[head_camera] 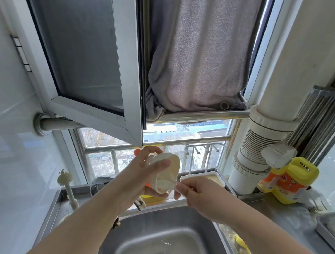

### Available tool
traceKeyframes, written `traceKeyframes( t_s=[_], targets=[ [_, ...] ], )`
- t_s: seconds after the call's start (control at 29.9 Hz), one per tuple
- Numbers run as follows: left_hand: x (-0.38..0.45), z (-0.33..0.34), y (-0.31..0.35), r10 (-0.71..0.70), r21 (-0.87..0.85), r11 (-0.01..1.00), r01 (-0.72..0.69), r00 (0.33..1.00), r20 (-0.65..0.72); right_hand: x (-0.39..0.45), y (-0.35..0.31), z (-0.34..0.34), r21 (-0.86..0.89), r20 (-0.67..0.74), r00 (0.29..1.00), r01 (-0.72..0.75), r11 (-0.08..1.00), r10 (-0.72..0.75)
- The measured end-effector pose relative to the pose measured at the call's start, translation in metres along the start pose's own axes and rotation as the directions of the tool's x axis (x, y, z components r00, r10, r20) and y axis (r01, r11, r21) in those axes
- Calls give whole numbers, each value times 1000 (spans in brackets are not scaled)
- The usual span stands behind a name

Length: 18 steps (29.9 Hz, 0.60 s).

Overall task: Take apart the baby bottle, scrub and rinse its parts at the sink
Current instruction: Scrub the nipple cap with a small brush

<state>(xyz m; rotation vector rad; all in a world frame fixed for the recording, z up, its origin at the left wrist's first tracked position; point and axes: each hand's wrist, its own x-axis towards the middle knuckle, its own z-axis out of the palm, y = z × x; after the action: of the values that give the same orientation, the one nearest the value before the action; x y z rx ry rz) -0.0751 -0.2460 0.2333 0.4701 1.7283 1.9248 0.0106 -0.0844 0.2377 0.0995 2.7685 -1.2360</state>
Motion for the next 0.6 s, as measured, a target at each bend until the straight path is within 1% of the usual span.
traceKeyframes(
  t_s=[0.03,0.07,0.1,0.13,0.17,0.2,0.23,0.27,0.3,0.33,0.37,0.4,0.43,0.47,0.5,0.53,0.57,0.6],
  targets=[
    [2,2,0,-14,17,1000,14,999,-37,-2,-1,0,-84,-34,999,24,996,-27],
    [3,3,-2,-25,49,998,28,998,-60,-3,-2,1,-225,-81,993,67,972,-87],
    [3,5,-4,-34,83,996,40,997,-68,-2,-1,2,-426,-137,973,111,898,-185],
    [3,6,-6,-45,110,993,53,997,-68,0,3,3,-688,-161,942,106,718,-294],
    [3,8,-6,-54,121,991,61,996,-65,-1,6,3,-802,-216,901,57,595,-377],
    [3,8,-6,-49,118,991,57,997,-65,1,9,2,-845,-253,857,30,534,-448],
    [3,8,-5,-28,119,992,36,997,-70,3,10,2,-836,-285,833,26,548,-474],
    [3,8,-3,6,134,991,4,997,-75,3,12,5,-828,-296,828,27,560,-477],
    [3,9,-3,41,154,988,-29,996,-76,4,13,9,-782,-299,854,36,622,-425],
    [3,10,-4,72,164,985,-59,995,-73,4,10,12,-688,-327,879,30,725,-347],
    [3,10,-5,101,161,983,-89,992,-69,6,9,15,-554,-321,912,36,832,-253],
    [3,11,-8,127,143,983,-117,990,-67,6,8,18,-290,-224,969,40,956,-108],
    [2,10,-11,151,116,983,-142,986,-72,7,9,21,-5,-99,995,-15,1000,14],
    [2,10,-12,174,89,982,-167,981,-83,8,7,22,221,53,994,-101,970,91],
    [2,8,-13,199,74,979,-192,975,-101,7,3,20,393,178,977,-183,901,121],
    [2,7,-12,221,77,974,-213,968,-117,6,3,17,509,251,961,-233,829,116],
    [3,7,-10,236,97,970,-225,963,-129,5,1,12,549,289,949,-271,791,125],
    [3,8,-8,242,114,967,-227,960,-139,7,2,9,481,244,961,-234,845,127]
  ],
)
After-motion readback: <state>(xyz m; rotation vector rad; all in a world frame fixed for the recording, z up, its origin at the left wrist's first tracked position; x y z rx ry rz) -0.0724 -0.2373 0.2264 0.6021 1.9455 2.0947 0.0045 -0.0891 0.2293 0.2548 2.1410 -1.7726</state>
